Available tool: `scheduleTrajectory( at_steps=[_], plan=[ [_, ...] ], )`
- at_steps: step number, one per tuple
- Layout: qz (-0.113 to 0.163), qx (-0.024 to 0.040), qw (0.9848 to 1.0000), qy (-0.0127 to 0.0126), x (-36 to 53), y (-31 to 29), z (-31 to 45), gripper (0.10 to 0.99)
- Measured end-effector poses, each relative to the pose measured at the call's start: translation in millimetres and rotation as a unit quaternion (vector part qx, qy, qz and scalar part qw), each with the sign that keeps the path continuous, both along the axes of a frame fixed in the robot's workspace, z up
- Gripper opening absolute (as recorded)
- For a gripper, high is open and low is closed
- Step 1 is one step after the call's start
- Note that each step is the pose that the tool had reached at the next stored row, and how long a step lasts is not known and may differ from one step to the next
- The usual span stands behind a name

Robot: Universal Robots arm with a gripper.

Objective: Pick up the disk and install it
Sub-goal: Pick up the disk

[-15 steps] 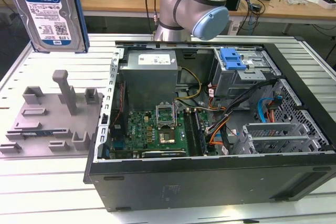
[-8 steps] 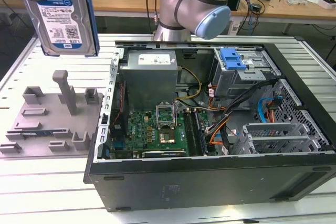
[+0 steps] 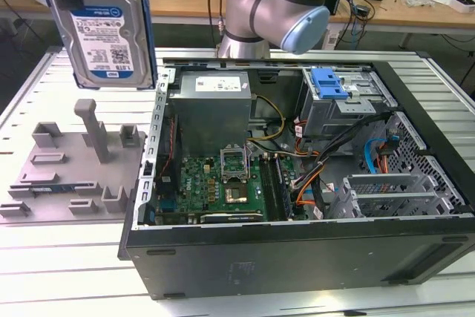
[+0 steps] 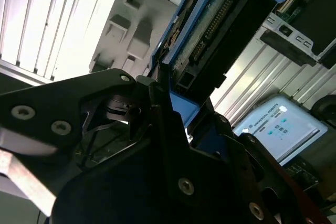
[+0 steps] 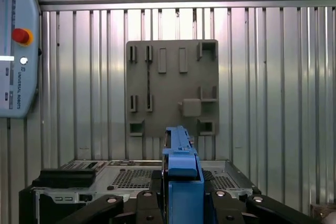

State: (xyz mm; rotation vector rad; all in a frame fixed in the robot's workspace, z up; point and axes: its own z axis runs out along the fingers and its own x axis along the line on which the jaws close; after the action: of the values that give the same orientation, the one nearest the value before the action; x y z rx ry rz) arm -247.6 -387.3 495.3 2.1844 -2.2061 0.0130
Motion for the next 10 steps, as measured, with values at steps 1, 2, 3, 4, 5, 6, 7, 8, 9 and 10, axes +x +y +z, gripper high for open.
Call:
scheduleTrajectory(
  at_steps=[1, 2, 3, 4, 5, 6, 7, 8, 9, 10],
  plan=[
    [0.000, 0.0000, 1.0000, 0.0000, 3.6, -2.7, 0.0, 0.365],
    [0.000, 0.0000, 1.0000, 0.0001, 10.0, -7.6, 0.0, 0.365],
    [0.000, 0.0000, 1.0000, 0.0002, 14.8, -11.2, 0.0, 0.365],
    [0.000, 0.0000, 1.0000, 0.0003, 18.3, -13.9, 0.0, 0.365],
    [0.000, 0.0001, 1.0000, 0.0003, 23.8, -18.0, -0.1, 0.365],
    [0.000, 0.0000, 1.0000, 0.0004, 27.2, -20.5, 0.0, 0.365],
    [0.000, 0.0001, 1.0000, 0.0004, 30.6, -23.0, -0.1, 0.365],
    [0.000, 0.0000, 1.0000, 0.0005, 37.1, -27.6, 0.0, 0.365],
    [0.000, 0.0000, 1.0000, 0.0005, 40.5, -29.8, 0.0, 0.365],
    [0.000, 0.0000, 1.0000, 0.0005, 45.5, -33.0, -0.1, 0.365]
  ],
)
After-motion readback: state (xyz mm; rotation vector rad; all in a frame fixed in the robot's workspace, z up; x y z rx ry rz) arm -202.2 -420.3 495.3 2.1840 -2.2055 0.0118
